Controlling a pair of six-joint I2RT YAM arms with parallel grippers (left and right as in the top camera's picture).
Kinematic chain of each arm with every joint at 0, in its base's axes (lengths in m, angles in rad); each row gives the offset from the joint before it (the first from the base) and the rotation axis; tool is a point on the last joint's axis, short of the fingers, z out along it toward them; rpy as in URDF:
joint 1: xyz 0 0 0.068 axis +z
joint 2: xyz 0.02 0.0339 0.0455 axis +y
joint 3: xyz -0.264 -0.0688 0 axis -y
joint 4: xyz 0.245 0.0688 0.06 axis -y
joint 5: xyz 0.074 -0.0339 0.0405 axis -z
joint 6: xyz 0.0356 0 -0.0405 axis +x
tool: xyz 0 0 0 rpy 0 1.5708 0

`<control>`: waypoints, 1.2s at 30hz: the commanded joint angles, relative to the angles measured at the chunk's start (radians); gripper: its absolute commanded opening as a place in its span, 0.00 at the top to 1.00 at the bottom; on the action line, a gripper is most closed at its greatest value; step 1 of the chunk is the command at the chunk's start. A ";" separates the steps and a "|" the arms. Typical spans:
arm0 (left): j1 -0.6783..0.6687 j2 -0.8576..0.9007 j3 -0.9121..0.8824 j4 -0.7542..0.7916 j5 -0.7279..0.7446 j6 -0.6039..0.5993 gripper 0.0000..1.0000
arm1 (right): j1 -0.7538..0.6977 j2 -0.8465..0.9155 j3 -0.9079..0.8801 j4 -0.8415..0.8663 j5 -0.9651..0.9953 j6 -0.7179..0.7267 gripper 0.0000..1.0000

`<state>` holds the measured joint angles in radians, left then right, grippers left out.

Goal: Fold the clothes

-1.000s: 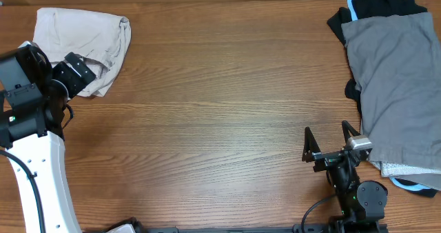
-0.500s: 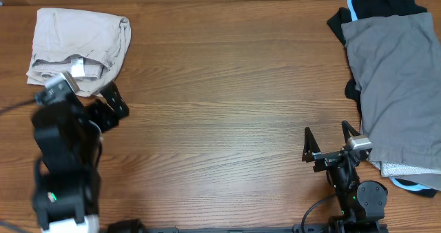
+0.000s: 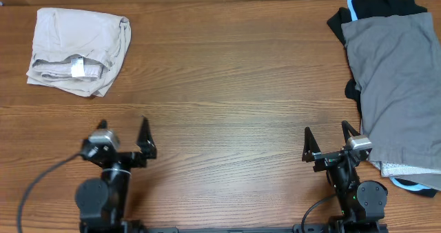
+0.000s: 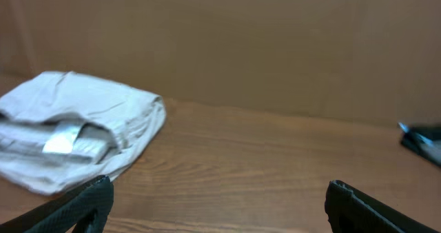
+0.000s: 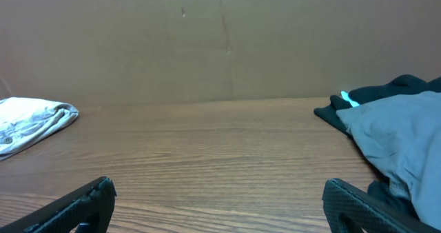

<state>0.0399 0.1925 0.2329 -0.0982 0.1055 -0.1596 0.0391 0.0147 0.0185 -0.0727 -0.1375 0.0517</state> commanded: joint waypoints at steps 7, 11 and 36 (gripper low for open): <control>-0.039 -0.161 -0.181 0.134 0.006 0.142 0.00 | -0.004 -0.012 -0.011 0.003 0.010 0.000 0.00; -0.039 -0.190 -0.225 0.138 -0.010 0.142 0.00 | -0.004 -0.012 -0.011 0.003 0.010 0.000 0.00; -0.040 -0.188 -0.228 0.027 -0.034 0.134 0.00 | -0.004 -0.012 -0.011 0.003 0.010 0.000 0.00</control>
<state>0.0059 0.0147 0.0090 -0.0696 0.0822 -0.0441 0.0391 0.0147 0.0185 -0.0731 -0.1375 0.0521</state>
